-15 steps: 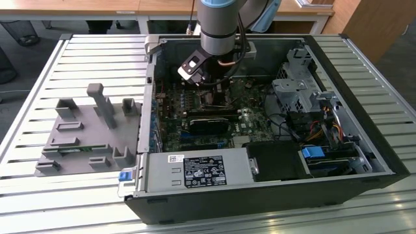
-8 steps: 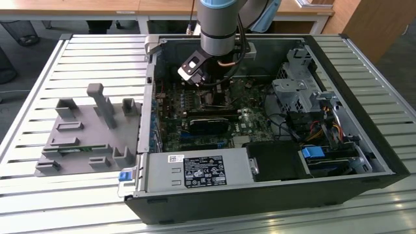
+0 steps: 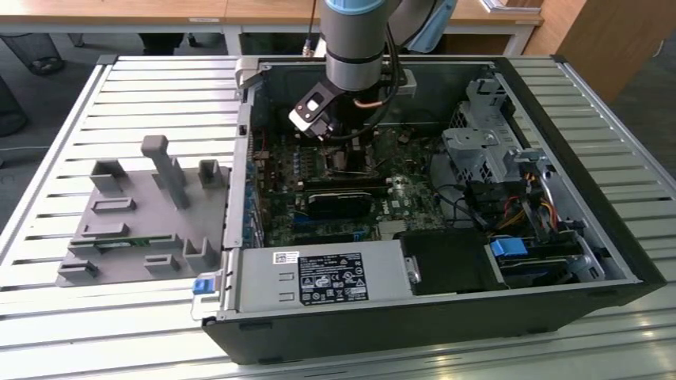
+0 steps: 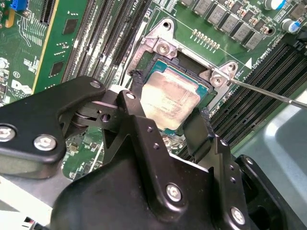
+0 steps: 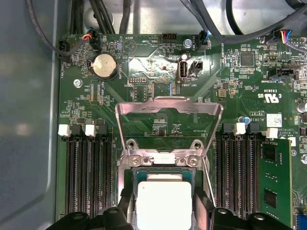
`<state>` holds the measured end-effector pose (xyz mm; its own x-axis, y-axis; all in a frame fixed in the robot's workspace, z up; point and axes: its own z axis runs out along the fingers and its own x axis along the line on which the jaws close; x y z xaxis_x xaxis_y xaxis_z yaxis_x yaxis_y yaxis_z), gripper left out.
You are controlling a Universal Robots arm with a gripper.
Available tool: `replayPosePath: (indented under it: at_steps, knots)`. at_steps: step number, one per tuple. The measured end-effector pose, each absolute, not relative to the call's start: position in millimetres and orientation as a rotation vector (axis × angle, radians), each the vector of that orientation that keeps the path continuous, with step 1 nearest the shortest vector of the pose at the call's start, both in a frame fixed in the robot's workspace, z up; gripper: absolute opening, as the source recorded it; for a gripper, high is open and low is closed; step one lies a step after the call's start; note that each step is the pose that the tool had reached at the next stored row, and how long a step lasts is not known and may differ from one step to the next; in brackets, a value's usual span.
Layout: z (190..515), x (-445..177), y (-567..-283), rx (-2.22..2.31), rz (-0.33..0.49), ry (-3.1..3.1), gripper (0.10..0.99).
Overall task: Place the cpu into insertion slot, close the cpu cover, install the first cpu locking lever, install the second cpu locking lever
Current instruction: 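Place the cpu into insertion slot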
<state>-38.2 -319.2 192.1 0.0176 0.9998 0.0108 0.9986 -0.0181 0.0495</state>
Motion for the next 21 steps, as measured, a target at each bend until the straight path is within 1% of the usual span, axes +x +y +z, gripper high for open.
replayPosePath:
  at_steps: [17, 18, 19, 20, 21]
  knots:
    - [202, -38, -319, 2.221, 0.066, 2.182, 0.612]
    - [202, -38, -319, 2.221, 0.066, 2.182, 0.6]
    - [203, -38, -319, 2.221, 0.066, 2.182, 0.537]
    - [203, -38, -319, 2.221, 0.066, 2.182, 0.537]
    - [204, -38, -319, 2.221, 0.066, 2.182, 0.478]
